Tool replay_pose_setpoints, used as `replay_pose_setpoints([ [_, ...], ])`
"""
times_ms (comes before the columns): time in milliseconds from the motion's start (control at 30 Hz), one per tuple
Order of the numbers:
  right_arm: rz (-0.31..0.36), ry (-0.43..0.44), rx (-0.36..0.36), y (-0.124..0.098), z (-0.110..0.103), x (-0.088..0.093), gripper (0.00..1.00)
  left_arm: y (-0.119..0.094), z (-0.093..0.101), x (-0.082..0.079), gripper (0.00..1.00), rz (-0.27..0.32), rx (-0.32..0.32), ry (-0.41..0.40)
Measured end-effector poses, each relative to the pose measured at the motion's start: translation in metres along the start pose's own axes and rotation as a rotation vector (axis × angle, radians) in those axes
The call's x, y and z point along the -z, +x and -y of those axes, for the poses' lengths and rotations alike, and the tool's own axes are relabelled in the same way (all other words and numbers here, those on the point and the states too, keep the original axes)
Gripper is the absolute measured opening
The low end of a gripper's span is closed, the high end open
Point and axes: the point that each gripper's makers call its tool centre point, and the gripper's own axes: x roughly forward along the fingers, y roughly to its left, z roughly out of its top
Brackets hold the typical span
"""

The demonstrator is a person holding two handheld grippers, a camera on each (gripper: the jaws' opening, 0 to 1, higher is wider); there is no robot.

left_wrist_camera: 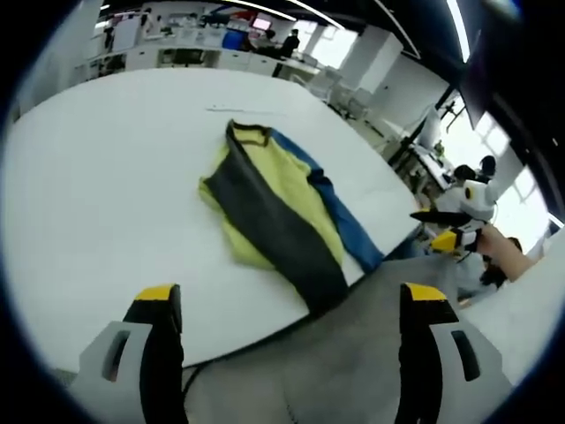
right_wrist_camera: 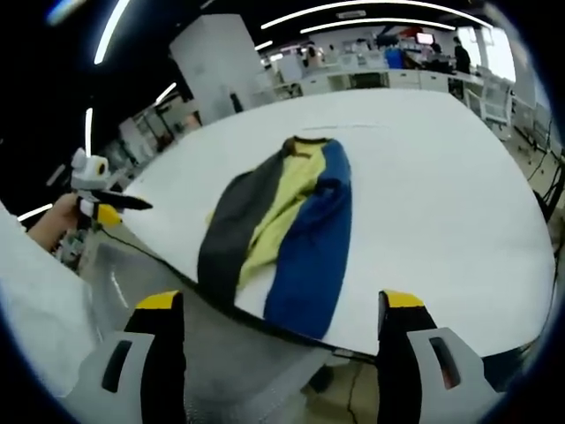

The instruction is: Fold the garment on the visible template until the final outline fits inside the template.

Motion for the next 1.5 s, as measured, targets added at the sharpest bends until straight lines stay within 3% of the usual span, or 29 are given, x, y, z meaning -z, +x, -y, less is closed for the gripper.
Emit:
replay_pose_setpoints([
  [200, -0.003, 0.008, 0.0, 0.0, 0.0, 0.003, 0.9, 0.002, 0.005, -0.001, 0.99, -0.009, 0.026, -0.004],
  [1000, -0.026, 0.014, -0.011, 0.006, 0.003, 0.005, 0.86, 0.003, 0.001, -0.001, 0.99, -0.037, 0.021, -0.003],
  [1500, -0.075, 0.028, -0.005, 0.022, 0.019, 0.019, 0.72, 0.003, -0.011, 0.001, 0.99, -0.046, -0.002, -0.029],
])
